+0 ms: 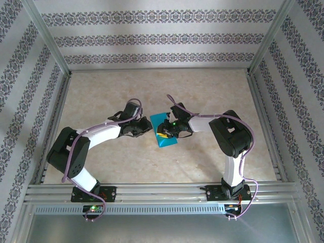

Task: Fold a paper plane with a square sheet of paper (pick it up from the middle)
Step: Fold the triangle a second time at the center of the table.

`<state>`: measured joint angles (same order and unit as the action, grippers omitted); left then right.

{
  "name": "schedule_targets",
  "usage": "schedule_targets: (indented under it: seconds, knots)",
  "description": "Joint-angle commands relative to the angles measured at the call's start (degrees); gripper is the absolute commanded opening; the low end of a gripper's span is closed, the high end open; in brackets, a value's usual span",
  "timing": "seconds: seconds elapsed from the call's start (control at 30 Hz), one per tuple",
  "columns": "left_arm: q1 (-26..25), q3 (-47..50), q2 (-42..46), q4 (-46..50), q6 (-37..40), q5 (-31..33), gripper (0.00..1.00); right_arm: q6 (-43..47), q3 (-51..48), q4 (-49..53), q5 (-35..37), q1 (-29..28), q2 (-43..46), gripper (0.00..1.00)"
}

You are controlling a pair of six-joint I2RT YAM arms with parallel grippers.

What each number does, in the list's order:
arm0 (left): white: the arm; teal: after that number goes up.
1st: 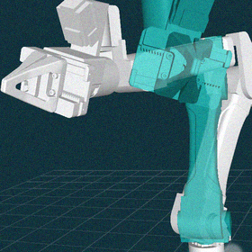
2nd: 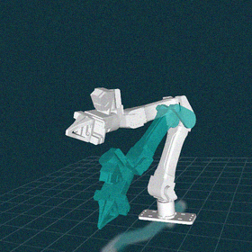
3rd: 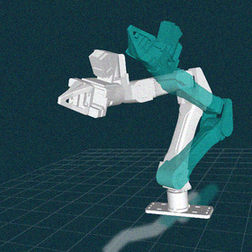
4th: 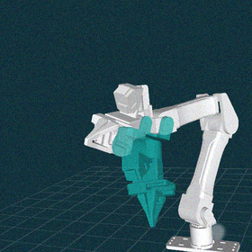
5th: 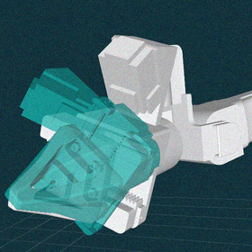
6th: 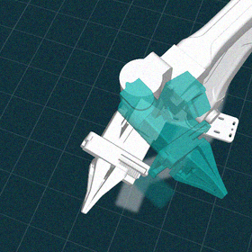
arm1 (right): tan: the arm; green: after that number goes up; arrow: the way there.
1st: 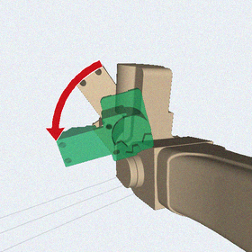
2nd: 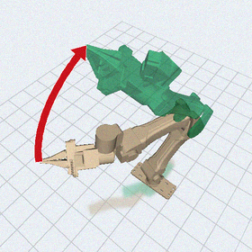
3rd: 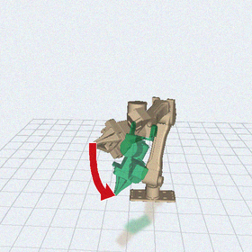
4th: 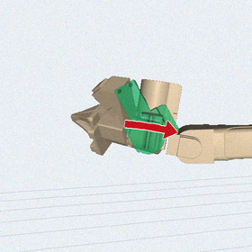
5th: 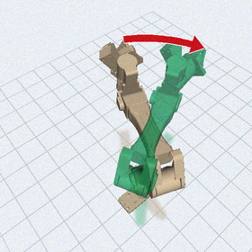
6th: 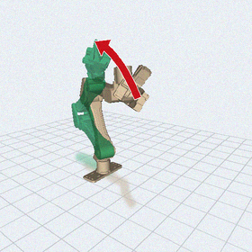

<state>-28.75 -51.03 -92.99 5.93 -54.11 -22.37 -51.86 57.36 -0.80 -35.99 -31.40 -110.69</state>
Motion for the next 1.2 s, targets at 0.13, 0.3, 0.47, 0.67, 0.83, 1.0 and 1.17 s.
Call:
schedule_targets:
  seconds: [0.13, 0.3, 0.47, 0.67, 0.83, 1.0, 1.17]
  knots:
    - [-3.0, -4.1, -5.0, -1.0, -0.8, -1.2, 0.1, 1.2, -0.6, 6.1, 4.3, 0.0, -2.5, 0.06]
    - [-3.7, -6.3, -7.7, -0.1, -0.3, 0.0, 0.07, 1.5, -0.1, 7.2, 4.4, -0.1, -2.9, 0.02]
    - [-3.8, -8.0, -9.9, 1.3, 0.2, 0.8, 0.03, 1.5, 0.3, 7.8, 4.5, -0.2, -3.2, 0.0]
    - [-3.9, -8.3, -10.9, 3.3, 0.6, 2.7, 0.0, 1.5, 0.6, 7.9, 4.4, -0.2, -3.3, 0.0]
    - [-3.9, -8.2, -12.0, 3.6, 0.5, 2.7, 0.0, 1.4, 0.6, 8.0, 4.3, -0.2, -3.4, 0.0]
    - [-3.9, -8.6, -13.2, 3.0, 0.6, 2.6, 0.0, 1.3, 0.6, 8.0, 4.1, -0.2, -3.4, 0.0]
    - [-3.9, -8.6, -14.0, 4.6, 1.0, 4.1, 0.0, 1.3, 0.5, 7.9, 4.0, -0.2, -3.3, 0.0]
